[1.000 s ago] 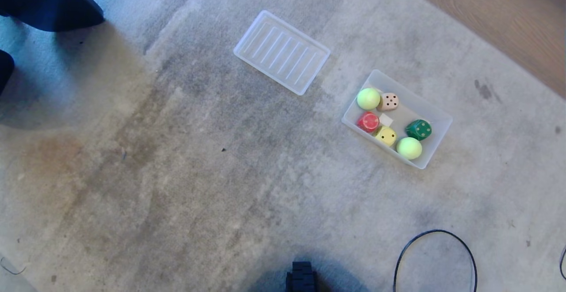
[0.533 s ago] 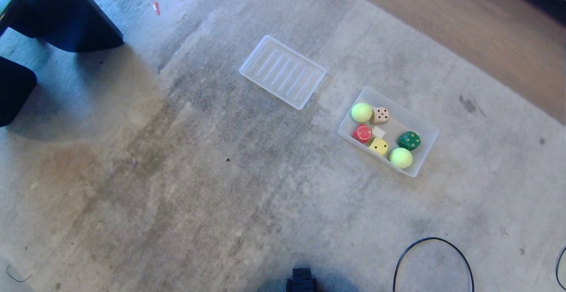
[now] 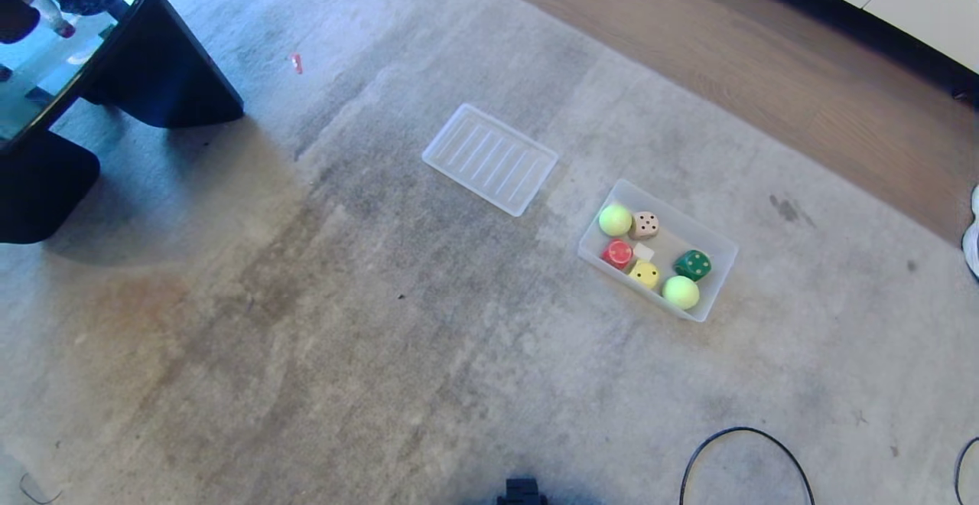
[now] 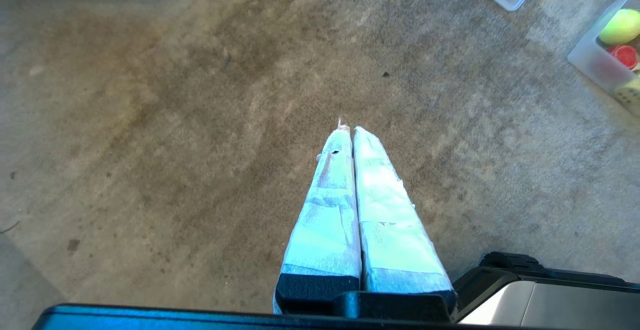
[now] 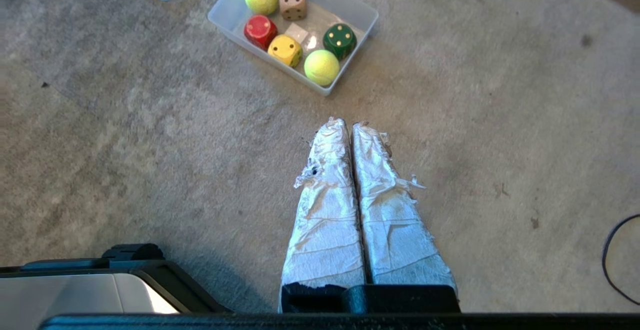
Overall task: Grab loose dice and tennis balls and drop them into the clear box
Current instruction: Close the lid
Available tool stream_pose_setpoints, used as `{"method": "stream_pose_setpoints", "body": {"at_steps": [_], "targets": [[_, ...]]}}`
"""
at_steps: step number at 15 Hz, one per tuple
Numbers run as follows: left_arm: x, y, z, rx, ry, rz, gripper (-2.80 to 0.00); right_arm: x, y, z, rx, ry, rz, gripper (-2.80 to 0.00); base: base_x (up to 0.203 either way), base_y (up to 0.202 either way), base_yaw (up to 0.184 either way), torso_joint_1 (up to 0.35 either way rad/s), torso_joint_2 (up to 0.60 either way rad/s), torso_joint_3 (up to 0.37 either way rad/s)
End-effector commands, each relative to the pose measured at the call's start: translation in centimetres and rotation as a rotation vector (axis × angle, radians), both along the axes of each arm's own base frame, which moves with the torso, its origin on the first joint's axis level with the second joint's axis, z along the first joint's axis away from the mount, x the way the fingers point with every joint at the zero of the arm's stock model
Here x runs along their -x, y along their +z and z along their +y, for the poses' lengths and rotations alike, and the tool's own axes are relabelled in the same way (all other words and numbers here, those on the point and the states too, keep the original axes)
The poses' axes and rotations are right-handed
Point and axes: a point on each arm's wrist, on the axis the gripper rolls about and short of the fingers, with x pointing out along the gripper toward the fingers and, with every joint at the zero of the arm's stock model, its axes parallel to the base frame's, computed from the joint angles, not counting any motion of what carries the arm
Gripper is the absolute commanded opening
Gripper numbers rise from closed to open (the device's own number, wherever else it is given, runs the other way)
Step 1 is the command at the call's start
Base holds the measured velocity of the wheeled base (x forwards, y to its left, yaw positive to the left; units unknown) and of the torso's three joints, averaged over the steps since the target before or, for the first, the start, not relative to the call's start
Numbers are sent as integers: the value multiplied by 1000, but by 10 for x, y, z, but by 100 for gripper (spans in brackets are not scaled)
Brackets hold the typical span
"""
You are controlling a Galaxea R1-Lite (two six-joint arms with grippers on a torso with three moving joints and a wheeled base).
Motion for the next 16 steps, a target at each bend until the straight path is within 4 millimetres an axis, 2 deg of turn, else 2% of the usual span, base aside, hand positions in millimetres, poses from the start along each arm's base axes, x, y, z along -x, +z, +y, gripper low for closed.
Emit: {"method": "stream_pose_setpoints", "body": {"at_steps": [1,16], "targets": [[0,0,0,1,0,-1,-280,-2,-7,0,0,0,23,-280,0,0,0,6,2,211],[0,0,0,2,2,-1,-280,-2,-7,0,0,0,25,-280,0,0,0,2,1,202]]}}
